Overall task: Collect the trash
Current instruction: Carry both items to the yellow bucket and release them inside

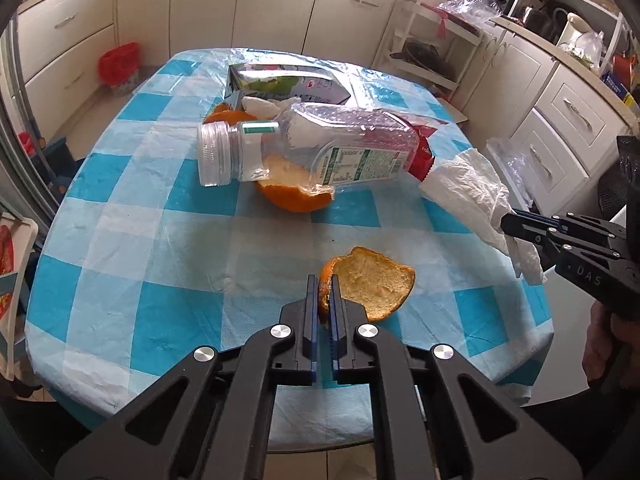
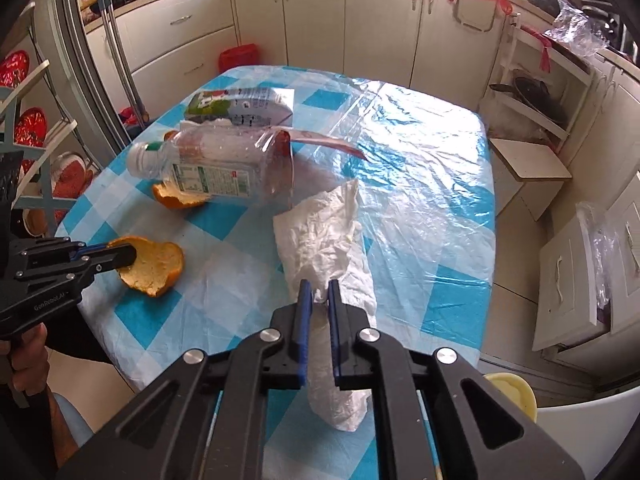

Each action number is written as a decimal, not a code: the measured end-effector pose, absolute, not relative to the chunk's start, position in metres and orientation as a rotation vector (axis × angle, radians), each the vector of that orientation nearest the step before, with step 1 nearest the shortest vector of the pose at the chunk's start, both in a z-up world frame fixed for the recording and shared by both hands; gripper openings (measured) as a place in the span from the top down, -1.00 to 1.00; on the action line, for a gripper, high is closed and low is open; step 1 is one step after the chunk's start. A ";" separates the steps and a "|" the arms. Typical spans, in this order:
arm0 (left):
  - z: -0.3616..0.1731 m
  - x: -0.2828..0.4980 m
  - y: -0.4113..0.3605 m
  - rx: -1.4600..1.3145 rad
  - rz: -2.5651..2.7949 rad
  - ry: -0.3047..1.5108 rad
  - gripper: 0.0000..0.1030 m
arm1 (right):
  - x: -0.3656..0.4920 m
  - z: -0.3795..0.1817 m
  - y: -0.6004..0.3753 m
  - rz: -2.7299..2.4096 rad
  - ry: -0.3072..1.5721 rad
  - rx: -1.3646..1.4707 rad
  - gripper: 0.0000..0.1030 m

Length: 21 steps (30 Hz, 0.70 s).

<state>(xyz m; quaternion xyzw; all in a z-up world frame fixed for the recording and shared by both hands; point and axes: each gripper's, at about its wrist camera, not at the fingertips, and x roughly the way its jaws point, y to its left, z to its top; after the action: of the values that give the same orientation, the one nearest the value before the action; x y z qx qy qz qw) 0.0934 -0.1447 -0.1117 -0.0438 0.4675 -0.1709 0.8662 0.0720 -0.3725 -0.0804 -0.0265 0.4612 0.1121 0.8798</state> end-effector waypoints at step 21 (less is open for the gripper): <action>-0.064 0.039 -0.333 -0.018 -0.722 0.899 0.92 | -0.010 -0.120 -0.555 -0.189 1.108 0.244 0.82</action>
<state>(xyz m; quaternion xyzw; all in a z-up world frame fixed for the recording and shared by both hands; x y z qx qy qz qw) 0.0390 -0.3329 -0.0638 -0.0084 0.4250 -0.3412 0.8384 -0.0101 -0.5550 -0.1204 0.1156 0.5239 -0.0895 0.8392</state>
